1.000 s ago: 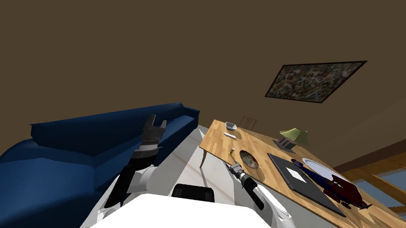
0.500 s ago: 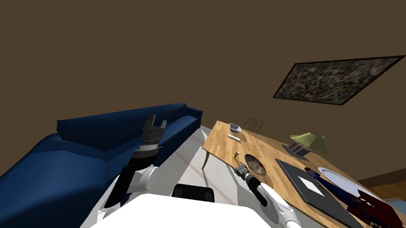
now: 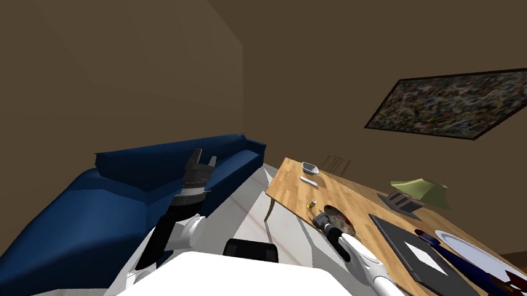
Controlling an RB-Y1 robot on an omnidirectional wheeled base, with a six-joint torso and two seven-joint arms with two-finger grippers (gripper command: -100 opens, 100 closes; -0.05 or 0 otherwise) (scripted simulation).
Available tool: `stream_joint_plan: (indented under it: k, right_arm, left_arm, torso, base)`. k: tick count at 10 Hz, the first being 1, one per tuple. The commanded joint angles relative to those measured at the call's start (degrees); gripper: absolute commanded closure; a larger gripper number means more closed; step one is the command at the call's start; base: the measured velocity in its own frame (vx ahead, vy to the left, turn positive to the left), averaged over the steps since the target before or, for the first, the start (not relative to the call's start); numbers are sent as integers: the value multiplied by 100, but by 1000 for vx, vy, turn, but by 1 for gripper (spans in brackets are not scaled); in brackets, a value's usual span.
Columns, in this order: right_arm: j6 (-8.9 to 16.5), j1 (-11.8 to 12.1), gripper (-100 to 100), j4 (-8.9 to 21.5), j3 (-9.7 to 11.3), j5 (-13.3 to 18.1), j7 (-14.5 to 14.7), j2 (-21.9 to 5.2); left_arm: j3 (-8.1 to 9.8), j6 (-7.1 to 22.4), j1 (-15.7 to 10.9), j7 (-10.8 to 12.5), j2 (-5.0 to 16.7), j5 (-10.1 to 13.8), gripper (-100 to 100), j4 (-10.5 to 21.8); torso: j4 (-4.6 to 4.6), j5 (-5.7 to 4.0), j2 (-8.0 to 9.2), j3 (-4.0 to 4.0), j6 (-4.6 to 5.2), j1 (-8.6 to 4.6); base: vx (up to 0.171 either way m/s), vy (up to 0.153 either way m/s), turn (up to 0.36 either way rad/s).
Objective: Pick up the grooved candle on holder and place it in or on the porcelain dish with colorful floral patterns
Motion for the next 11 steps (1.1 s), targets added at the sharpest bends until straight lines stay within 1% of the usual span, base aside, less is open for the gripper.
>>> stream_joint_plan:
  k: [1, 2, 3, 4, 5, 6, 7, 9, 10, 11]
  right_arm:
    - [69, -152, -100, 286, -14, 74, 131, -70]
    - [127, -234, -100, 413, 7, 104, 176, -115]
    - [218, -367, -100, 593, 39, 148, 245, -177]
    - [270, -449, -100, 690, 58, 172, 285, -205]
    - [146, -381, -100, 677, -54, 178, 314, -142]
    - [161, -383, 0, 681, -57, 182, 330, -147]
    - [277, -404, -100, 686, -75, 234, 403, 29]
    - [395, -426, -100, 691, -94, 288, 477, 203]
    - [355, -401, -100, 668, -85, 263, 431, 126]
    - [358, -401, 100, 672, -94, 269, 448, 136]
  left_arm:
    - [0, 0, 0, 0, 0, 0, 0, 0]
    - [0, 0, 0, 0, 0, 0, 0, 0]
    - [0, 0, 0, 0, 0, 0, 0, 0]
    - [0, 0, 0, 0, 0, 0, 0, 0]
    - [0, 0, 0, 0, 0, 0, 0, 0]
    - [0, 0, 0, 0, 0, 0, 0, 0]
    - [0, 0, 0, 0, 0, 0, 0, 0]
    - [1, 0, 1, 0, 1, 0, 0, 0]
    - [2, 0, 1, 0, 1, 0, 0, 0]
    - [1, 0, 1, 0, 1, 0, 0, 0]
  torso:
    - [0, 0, 0, 0, 0, 0]
    - [0, 0, -2, -1, 1, 0]
    - [-1, 0, -3, -2, 0, -1]
    - [-1, 0, -3, -2, -1, 3]
    - [-1, 1, -3, -2, 2, 4]
    - [0, -1, 3, 1, 4, -2]
    - [1, -2, 8, 4, 4, -7]
    - [-2, -11, -8, -4, 3, -49]
    - [-3, -13, -10, -6, 4, -50]
    - [-2, -9, -2, -2, 4, -31]
  base:
    - [26, 30, 104]
    - [26, 26, 77]
    - [25, 36, 153]
    - [31, 40, 96]
    - [15, 17, 7]
    - [0, 0, 0]
    - [36, -56, 20]
    - [55, -114, 28]
    - [25, -42, 10]
    - [4, -8, 1]
